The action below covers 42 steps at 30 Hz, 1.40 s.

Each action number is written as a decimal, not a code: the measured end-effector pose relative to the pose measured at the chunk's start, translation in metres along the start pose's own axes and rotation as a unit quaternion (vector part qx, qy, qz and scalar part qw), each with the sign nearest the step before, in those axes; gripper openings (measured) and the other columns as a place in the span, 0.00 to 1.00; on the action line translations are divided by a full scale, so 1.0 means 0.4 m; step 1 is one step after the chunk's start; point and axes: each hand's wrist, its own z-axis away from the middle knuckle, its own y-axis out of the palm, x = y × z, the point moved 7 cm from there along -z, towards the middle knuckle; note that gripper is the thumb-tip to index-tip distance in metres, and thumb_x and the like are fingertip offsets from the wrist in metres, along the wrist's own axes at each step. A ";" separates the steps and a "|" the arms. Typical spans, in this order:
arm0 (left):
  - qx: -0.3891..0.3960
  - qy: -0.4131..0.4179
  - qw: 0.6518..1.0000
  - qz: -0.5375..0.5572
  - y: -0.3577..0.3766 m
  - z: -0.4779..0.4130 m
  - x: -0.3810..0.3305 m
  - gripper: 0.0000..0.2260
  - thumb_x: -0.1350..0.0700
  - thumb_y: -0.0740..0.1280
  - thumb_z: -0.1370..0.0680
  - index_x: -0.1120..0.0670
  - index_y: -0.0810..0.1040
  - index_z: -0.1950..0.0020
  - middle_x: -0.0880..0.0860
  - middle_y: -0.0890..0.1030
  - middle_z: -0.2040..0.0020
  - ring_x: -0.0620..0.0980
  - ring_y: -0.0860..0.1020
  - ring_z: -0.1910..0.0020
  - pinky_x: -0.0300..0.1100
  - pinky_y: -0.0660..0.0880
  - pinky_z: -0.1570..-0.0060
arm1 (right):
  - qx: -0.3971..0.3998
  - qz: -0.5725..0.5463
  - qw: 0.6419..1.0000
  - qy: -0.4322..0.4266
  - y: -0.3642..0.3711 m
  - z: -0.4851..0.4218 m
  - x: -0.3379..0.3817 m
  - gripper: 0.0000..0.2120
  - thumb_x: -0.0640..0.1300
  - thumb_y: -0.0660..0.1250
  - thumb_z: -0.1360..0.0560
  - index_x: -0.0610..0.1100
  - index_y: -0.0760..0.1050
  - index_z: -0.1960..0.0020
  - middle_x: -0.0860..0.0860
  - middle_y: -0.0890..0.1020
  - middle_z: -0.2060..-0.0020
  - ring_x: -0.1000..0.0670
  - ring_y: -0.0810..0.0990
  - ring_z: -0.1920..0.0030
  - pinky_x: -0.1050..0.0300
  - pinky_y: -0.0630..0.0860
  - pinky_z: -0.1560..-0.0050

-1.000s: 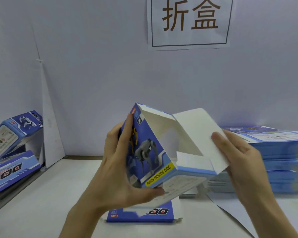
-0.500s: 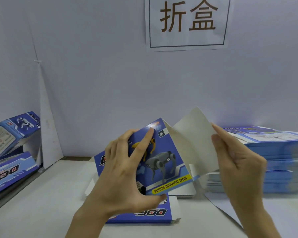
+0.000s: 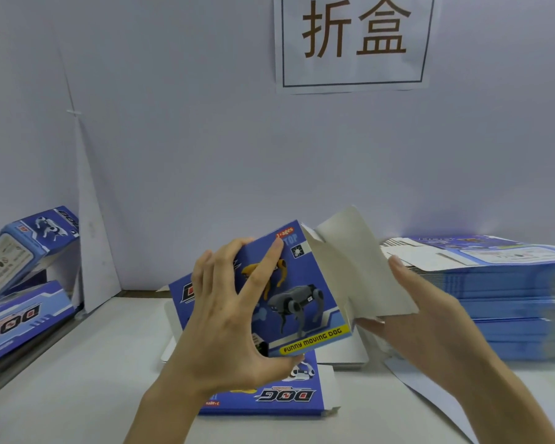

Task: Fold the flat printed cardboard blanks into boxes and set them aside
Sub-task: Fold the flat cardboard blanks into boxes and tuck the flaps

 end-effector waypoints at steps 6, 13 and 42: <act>0.020 0.011 1.000 -0.005 0.019 0.004 -0.014 0.51 0.33 0.72 0.42 0.49 0.58 0.24 0.56 0.60 0.31 0.54 0.61 0.34 0.64 0.70 0.39 | 0.006 0.228 0.972 -0.050 0.031 0.009 0.010 0.12 0.55 0.62 0.27 0.58 0.83 0.50 0.56 0.86 0.54 0.60 0.83 0.55 0.68 0.77 0.57; 0.054 -0.024 0.996 0.071 0.042 0.011 0.003 0.54 0.33 0.72 0.40 0.43 0.45 0.22 0.50 0.52 0.27 0.50 0.55 0.28 0.64 0.68 0.36 | -0.098 0.160 0.979 -0.078 -0.024 0.003 0.042 0.13 0.52 0.62 0.26 0.51 0.86 0.57 0.53 0.85 0.64 0.58 0.81 0.66 0.66 0.76 0.67; -0.011 0.013 1.000 0.020 0.036 0.006 -0.046 0.50 0.34 0.72 0.39 0.48 0.54 0.23 0.54 0.57 0.28 0.54 0.59 0.30 0.56 0.70 0.37 | -0.059 0.286 0.931 -0.221 0.100 0.011 -0.012 0.22 0.59 0.55 0.22 0.62 0.68 0.29 0.64 0.71 0.30 0.60 0.66 0.28 0.48 0.69 0.30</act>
